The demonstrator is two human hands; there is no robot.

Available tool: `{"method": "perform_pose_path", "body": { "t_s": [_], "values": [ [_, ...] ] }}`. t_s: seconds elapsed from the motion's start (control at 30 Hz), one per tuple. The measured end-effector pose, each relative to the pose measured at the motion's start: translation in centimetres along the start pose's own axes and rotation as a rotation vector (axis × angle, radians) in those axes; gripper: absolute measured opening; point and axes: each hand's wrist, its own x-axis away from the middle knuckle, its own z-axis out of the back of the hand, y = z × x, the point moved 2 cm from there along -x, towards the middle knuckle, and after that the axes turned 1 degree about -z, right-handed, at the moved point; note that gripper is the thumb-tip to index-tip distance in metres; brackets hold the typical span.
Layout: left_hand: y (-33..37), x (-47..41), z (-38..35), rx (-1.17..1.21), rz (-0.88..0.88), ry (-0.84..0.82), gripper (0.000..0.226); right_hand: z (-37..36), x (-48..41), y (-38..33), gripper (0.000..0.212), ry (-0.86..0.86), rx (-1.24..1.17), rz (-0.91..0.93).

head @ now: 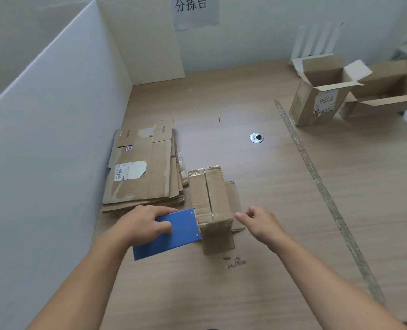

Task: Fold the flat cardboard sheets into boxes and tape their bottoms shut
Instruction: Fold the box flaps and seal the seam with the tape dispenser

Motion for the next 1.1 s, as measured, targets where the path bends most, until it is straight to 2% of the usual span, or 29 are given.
{"method": "perform_pose_path", "body": {
  "t_s": [0.17,0.3,0.47,0.57,0.63,0.73,0.8,0.9,1.03,1.1],
  "values": [
    [0.2,-0.2,-1.0,0.049,0.040,-0.020,0.044,-1.6,0.0,0.8,0.029,-0.052,-0.204,-0.138],
    [0.5,-0.3,-1.2,0.056,0.053,-0.011,0.051,-2.8,0.0,1.2,0.023,-0.058,-0.343,-0.191],
    [0.8,-0.5,-1.0,-0.025,0.076,0.015,0.062,-3.3,0.0,1.4,0.041,0.094,-0.204,-0.257],
    [1.1,-0.4,-1.1,-0.050,0.086,0.013,0.063,-2.7,0.6,0.7,0.041,0.080,-0.143,-0.147],
    [1.1,-0.4,-1.2,-0.058,0.090,0.017,0.063,-2.5,1.2,0.1,0.048,0.012,-0.191,-0.043],
    [1.1,-0.3,-1.2,-0.067,0.091,0.014,0.063,-2.2,1.9,-0.7,0.047,-0.059,-0.271,0.030],
    [1.1,-0.3,-1.1,-0.071,0.087,0.010,0.062,-2.2,2.0,-0.7,0.047,-0.087,-0.324,0.016],
    [1.1,-0.4,-1.0,-0.086,0.080,0.001,0.063,-2.6,2.1,-0.7,0.020,-0.097,-0.500,-0.109],
    [1.3,-0.5,-0.9,-0.100,0.069,-0.002,0.059,-3.5,1.9,-0.6,0.017,-0.008,-0.612,-0.172],
    [1.3,-0.6,-1.0,-0.090,0.068,-0.006,0.060,-3.8,1.7,-0.5,0.022,0.069,-0.529,-0.133]
  ]
}}
